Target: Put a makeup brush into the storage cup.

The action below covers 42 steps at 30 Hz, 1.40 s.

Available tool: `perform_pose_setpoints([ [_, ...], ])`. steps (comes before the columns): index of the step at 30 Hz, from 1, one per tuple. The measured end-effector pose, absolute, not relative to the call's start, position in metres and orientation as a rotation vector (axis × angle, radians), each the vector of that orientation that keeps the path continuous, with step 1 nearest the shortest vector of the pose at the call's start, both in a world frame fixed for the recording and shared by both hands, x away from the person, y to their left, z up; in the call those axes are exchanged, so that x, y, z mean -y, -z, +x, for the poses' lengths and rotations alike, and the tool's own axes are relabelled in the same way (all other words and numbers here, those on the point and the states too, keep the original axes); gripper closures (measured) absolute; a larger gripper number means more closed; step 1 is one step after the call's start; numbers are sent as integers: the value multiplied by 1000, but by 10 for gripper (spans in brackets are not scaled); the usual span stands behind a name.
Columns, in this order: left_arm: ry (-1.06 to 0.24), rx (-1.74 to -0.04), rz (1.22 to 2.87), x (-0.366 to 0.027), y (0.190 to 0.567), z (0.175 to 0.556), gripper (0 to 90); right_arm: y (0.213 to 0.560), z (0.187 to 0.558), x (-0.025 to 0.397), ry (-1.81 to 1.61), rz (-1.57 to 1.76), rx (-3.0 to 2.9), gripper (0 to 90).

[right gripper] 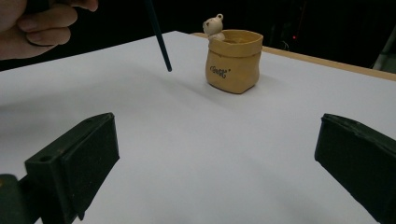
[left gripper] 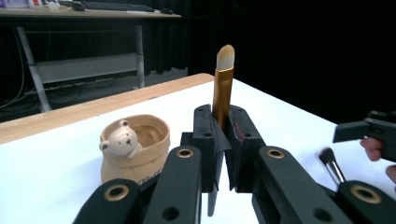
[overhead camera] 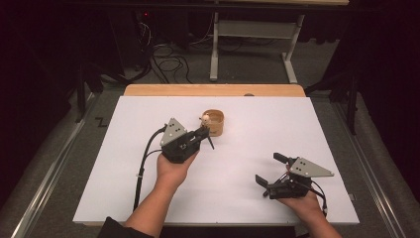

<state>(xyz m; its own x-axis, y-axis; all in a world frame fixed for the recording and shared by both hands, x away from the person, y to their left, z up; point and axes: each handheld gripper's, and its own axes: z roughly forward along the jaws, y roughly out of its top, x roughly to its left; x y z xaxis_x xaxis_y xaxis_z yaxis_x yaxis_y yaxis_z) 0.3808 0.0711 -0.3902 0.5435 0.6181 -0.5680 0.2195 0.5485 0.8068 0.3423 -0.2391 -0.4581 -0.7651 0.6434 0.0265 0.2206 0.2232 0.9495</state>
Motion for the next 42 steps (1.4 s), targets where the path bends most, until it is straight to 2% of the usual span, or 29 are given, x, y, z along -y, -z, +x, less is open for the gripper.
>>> perform_pose_setpoints([
  [17,-320,-1014,961,-65,371,415,838,464,338,259,-1537,802,-2153,2],
  [42,-383,-1032,952,-56,366,454,839,458,334,254,-1565,763,-2143,2],
])
